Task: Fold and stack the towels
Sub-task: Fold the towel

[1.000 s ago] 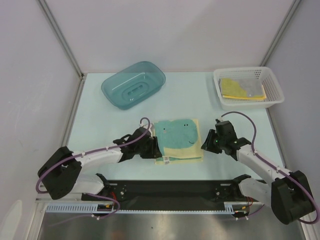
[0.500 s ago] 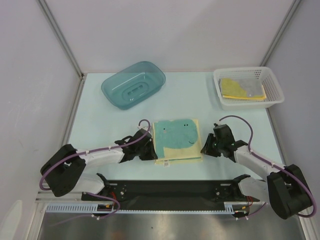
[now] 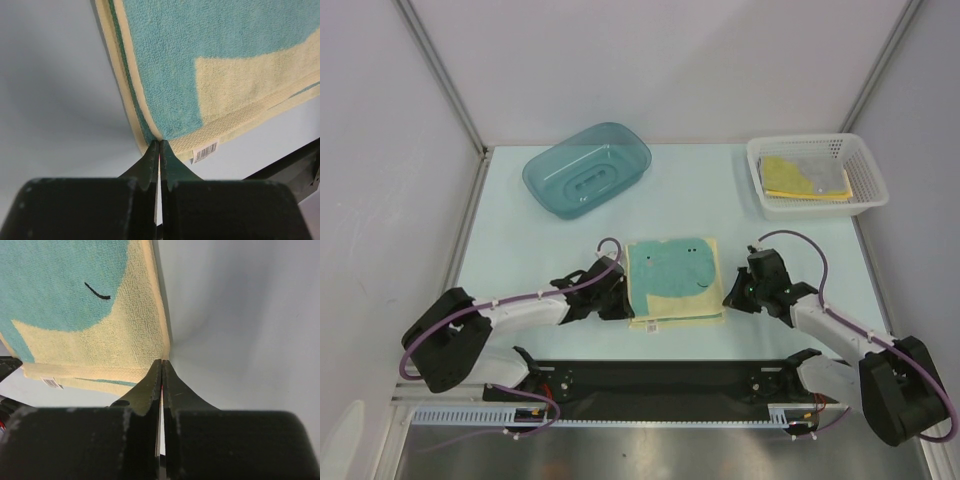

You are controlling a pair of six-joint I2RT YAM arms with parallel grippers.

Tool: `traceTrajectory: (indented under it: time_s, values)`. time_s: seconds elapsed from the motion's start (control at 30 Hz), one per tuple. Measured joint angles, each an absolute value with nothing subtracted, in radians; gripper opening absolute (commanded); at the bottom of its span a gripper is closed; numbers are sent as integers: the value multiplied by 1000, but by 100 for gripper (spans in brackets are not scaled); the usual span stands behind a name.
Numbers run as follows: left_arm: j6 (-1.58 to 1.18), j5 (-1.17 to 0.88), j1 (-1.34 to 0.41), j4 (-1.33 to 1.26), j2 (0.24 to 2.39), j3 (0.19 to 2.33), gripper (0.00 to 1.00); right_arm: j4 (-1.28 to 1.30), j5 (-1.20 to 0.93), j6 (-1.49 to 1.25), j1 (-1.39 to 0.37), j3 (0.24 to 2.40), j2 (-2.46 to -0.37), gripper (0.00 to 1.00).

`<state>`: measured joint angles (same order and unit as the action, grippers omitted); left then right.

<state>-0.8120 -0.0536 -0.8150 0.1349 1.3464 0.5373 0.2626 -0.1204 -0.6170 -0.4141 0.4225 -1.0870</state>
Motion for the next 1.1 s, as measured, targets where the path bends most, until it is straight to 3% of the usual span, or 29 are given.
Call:
traceTrajectory:
  time_s: [0.6, 1.1]
  values:
    - [-814, -26, -816, 346, 1234, 651, 0, 394, -148, -587, -421, 544, -981, 0]
    - [-816, -37, -816, 360, 1210, 632, 0, 424, -195, -591, -446, 504, -915, 0]
